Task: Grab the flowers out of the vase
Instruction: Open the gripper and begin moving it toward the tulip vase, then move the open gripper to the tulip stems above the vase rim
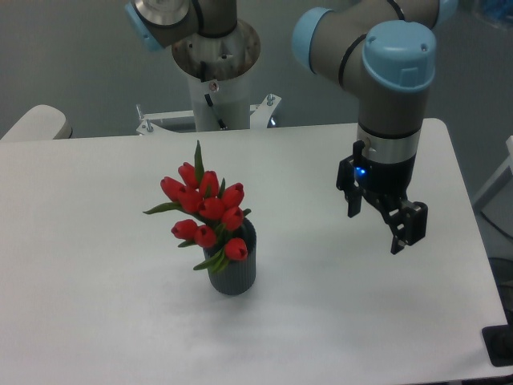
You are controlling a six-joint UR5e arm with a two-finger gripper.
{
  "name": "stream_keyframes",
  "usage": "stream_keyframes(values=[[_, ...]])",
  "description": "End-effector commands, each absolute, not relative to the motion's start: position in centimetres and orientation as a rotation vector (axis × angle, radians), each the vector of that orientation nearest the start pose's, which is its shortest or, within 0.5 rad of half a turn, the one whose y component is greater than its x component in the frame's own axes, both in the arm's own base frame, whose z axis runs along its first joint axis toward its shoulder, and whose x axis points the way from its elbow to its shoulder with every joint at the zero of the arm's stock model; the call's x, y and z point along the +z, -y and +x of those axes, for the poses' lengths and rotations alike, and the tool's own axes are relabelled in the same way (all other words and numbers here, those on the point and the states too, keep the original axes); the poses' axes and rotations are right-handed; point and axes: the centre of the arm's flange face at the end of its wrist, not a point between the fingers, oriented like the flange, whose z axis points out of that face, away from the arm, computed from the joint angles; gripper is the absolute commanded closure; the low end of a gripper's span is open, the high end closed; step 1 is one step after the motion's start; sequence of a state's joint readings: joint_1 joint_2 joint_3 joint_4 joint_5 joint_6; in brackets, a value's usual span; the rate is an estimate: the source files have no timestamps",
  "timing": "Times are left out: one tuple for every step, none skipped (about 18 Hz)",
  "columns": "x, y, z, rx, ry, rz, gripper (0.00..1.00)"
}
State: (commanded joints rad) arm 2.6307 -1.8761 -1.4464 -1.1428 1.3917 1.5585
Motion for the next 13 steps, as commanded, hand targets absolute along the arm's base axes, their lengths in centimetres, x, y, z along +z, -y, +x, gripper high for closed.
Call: stream_keyframes(values=[[42.1, -43.7, -48.1, 0.238, -0.709, -2.764, 0.00], [41.4, -43.5, -47.9, 0.185, -0.666, -2.735, 0.00], [41.4, -43.1, -47.6, 0.150, -0.615, -2.705, 0.00], [41.1, -42.7, -47.4, 0.116, -0.570, -2.681, 0.00], [40.5, -42.7, -47.1, 0.079, -0.542, -2.659, 0.00], [40.5, -42.5, -46.6, 0.056, -0.520, -2.636, 0.00], [40.2, -42.1, -46.2, 0.031, -0.497, -2.614, 0.00], [39.6, -42.0, -45.7, -0.004, -0.480, -2.590, 0.00], [39.0, -41.8, -45.1, -0.043, -0.460, -2.556, 0.00], [38.5, -41.3, -44.8, -0.082, -0.423, -2.518, 0.00], [37.7, -41.0, -44.4, -0.129, -0.391, -2.470, 0.00], [37.1, -40.9, -43.9, -0.160, -0.375, -2.424, 0.00], [36.6, -40.8, -43.2, -0.180, -0.367, -2.394, 0.00]])
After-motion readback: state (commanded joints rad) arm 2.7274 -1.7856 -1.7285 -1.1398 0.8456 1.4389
